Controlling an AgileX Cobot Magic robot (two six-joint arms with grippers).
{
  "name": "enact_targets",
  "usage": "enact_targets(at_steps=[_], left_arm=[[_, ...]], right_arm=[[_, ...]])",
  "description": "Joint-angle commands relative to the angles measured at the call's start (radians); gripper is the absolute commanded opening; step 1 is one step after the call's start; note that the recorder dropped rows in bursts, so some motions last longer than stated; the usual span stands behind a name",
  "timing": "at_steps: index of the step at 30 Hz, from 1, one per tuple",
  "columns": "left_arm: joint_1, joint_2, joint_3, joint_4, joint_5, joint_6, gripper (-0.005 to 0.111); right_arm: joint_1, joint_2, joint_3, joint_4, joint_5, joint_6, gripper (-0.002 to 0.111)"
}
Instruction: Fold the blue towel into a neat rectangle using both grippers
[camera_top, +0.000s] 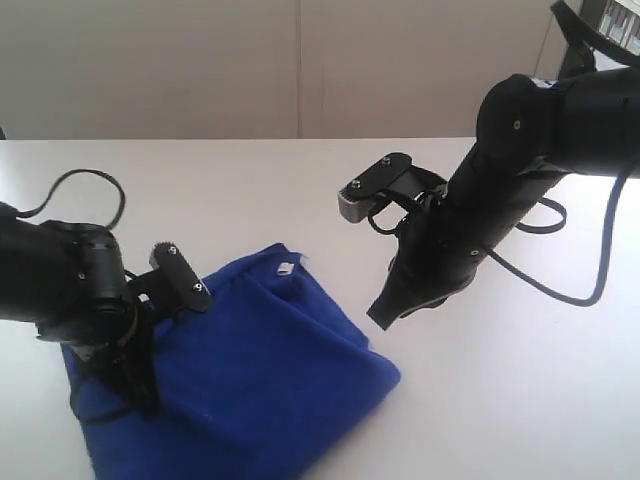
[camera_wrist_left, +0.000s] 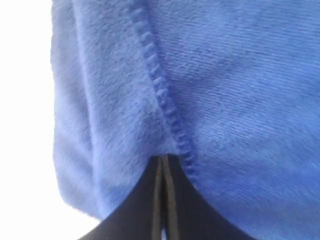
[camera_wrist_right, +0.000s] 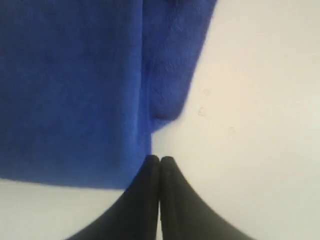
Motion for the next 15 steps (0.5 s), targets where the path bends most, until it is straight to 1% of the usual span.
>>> enact_targets(at_steps=[1, 3, 4, 7, 8, 9, 10, 12, 13, 14, 15], left_arm=[[0.024, 0.08, -0.102, 0.463, 0.132, -0.254, 0.0], [0.041, 0.131, -0.151, 0.463, 0.085, -0.254, 0.0], [0.043, 0.151, -0.17, 0.463, 0.093, -0.254, 0.0], [0.026, 0.162, -0.252, 0.437, 0.281, -0.255, 0.0], [0.009, 0.128, -0.28, 0.386, 0.366, -0.222, 0.0], [-0.008, 0.079, -0.293, 0.24, 0.412, -0.061, 0.0], [-0.013, 0.05, -0.296, 0.112, 0.411, 0.018, 0.0], [-0.013, 0.005, -0.296, -0.174, 0.404, 0.229, 0.0], [-0.008, -0.006, -0.294, -0.355, 0.424, 0.35, 0.0], [-0.006, -0.004, -0.292, -0.405, 0.431, 0.38, 0.0], [-0.006, 0.007, -0.275, -0.413, 0.424, 0.369, 0.0]], right_arm=[[-0.008, -0.012, -0.007, 0.014, 0.023, -0.016, 0.0], [-0.008, -0.012, -0.007, 0.016, 0.05, -0.023, 0.0], [-0.008, -0.012, -0.007, 0.016, 0.057, -0.029, 0.0], [-0.008, -0.012, -0.007, 0.018, 0.058, -0.035, 0.0], [-0.008, -0.012, -0.007, 0.02, 0.036, -0.038, 0.0], [-0.008, -0.012, -0.007, 0.022, 0.015, -0.039, 0.0], [-0.008, -0.012, -0.007, 0.022, 0.005, -0.039, 0.0], [-0.008, -0.012, -0.007, 0.022, -0.002, -0.041, 0.0], [-0.008, -0.012, -0.007, 0.022, -0.005, -0.04, 0.0], [-0.008, -0.012, -0.007, 0.024, -0.005, -0.04, 0.0], [-0.008, -0.012, -0.007, 0.033, 0.0, -0.04, 0.0]])
